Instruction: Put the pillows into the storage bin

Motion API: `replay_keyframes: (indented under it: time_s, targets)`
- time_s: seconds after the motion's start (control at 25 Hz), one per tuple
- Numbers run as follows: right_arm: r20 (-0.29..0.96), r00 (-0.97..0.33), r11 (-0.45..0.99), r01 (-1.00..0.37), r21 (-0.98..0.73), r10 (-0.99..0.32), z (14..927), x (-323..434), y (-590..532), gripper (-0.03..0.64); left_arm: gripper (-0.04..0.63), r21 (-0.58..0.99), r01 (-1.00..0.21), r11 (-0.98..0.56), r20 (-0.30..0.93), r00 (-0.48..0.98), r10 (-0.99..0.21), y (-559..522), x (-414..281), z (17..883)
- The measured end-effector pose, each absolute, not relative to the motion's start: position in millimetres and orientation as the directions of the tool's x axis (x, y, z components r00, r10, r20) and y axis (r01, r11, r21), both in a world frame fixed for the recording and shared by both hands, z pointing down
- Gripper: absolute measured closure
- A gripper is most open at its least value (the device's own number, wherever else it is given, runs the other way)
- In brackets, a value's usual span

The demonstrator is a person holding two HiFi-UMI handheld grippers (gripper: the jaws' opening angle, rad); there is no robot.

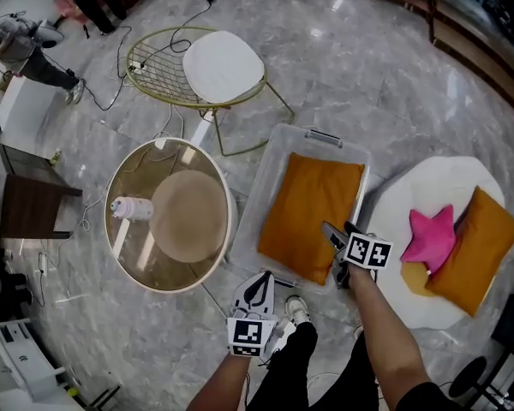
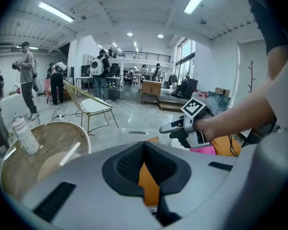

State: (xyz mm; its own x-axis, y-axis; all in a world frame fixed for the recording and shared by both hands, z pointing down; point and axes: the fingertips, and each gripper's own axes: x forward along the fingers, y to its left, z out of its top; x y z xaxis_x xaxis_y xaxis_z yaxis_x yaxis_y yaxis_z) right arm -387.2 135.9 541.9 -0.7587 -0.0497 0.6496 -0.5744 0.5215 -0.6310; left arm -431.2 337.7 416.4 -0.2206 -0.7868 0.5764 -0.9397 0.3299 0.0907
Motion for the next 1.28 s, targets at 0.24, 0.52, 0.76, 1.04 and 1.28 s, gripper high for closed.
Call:
replay_keyframes:
  time_s: [0.24,0.52,0.76,1.04,1.28]
  targets:
    - [0.607,-0.795,0.606,-0.488,-0.628,-0.012,509.0,-381.2,151.2,0.216,0.581,0.08,-0.945,0.317,0.563,-0.219,-0.797,319.2,-424.3,405.9]
    - [0.539,-0.842,0.687,-0.406,-0.602,-0.025,446.2,-353.7,150.7,0.208,0.581,0.082,-0.953,0.291,0.542,-0.202,-0.816,288.7,-395.7,385.9]
    - [0.516,-0.852,0.73,-0.409,-0.548,-0.09,407.3,-307.8,131.5,0.262,0.581,0.077,-0.971,0.228,0.532,-0.153,-0.833,262.1,-359.8,376.2]
    - [0.544,-0.806,0.775,-0.492,-0.397,-0.234,385.4,-215.5,90.3,0.378,0.581,0.087,-0.989,0.118,0.499,-0.06,-0.864,208.9,-289.5,359.7]
    - [0.541,-0.753,0.752,-0.588,-0.3,-0.374,357.6,-129.9,57.0,0.601,0.581,0.097,-0.993,0.06,0.484,-0.006,-0.875,157.0,-222.4,339.1]
